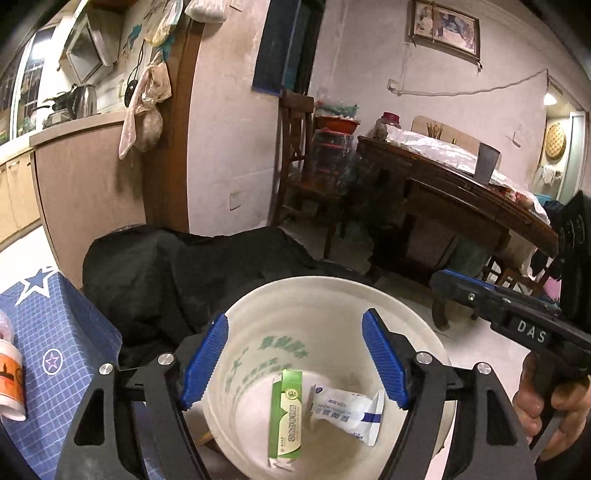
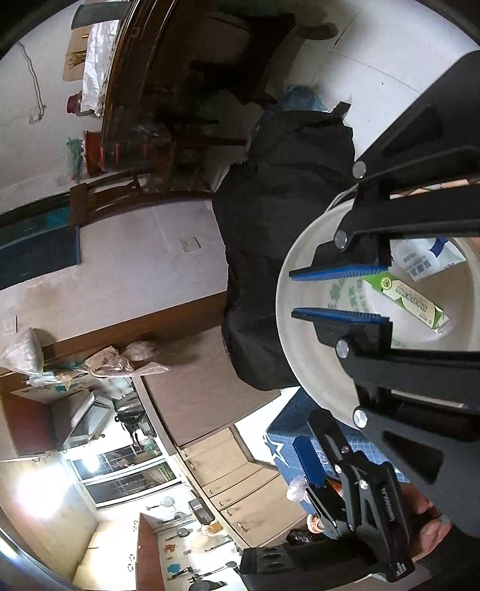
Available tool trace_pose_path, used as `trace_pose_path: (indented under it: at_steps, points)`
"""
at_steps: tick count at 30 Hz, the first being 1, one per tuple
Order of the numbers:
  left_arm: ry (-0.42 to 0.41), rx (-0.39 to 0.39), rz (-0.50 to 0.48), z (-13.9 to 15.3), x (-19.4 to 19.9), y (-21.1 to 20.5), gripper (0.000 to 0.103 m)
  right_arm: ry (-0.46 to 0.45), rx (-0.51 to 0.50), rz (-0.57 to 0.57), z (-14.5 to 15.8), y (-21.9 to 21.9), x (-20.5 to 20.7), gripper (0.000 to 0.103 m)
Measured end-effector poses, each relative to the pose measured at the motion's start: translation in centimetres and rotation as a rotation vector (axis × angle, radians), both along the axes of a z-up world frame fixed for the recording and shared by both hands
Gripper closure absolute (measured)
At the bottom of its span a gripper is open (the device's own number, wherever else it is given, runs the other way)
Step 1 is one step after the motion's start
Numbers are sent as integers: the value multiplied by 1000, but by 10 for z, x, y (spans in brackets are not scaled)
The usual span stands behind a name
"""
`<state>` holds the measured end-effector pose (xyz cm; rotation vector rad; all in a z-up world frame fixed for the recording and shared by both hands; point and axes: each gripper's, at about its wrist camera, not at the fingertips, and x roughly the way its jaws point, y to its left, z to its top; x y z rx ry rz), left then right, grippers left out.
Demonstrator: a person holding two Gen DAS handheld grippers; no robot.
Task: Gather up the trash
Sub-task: 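Move both open tools back over the table, then grasp the red-and-yellow medicine box with the left tool while the right tool grasps a white paper bag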
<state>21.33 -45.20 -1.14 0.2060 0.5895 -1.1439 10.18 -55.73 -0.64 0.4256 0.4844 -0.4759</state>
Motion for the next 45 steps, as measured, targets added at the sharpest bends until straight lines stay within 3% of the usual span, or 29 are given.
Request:
trace_pose_path:
  at_steps: [3,7,15,18,23,27,34,39,45]
  points:
    - [-20,2,8,1,-5,12,28,-2,-9,19,1,8,2,89]
    - [-67,-1,52,1,-11,54,28,-21,-34,81,6,35,11,72]
    - [-129,30,203,-12,-10,174,28,-52,-82,349,10,130,57,59]
    - [-88,34,285,-21,1,223,28,-29,-116,452,2,172,83,53]
    - [-69,61,521,-37,20,322,28,44,-97,587,-25,224,129,46]
    - [0,45,701,-47,36,403,28,97,-66,675,-42,260,163,44]
    - [77,53,930,-56,61,500,26,148,-32,776,-62,313,194,32]
    - [106,50,1029,-57,72,539,26,164,-13,819,-71,341,210,31]
    - [156,8,1069,-65,80,565,24,131,32,754,-64,349,241,13]
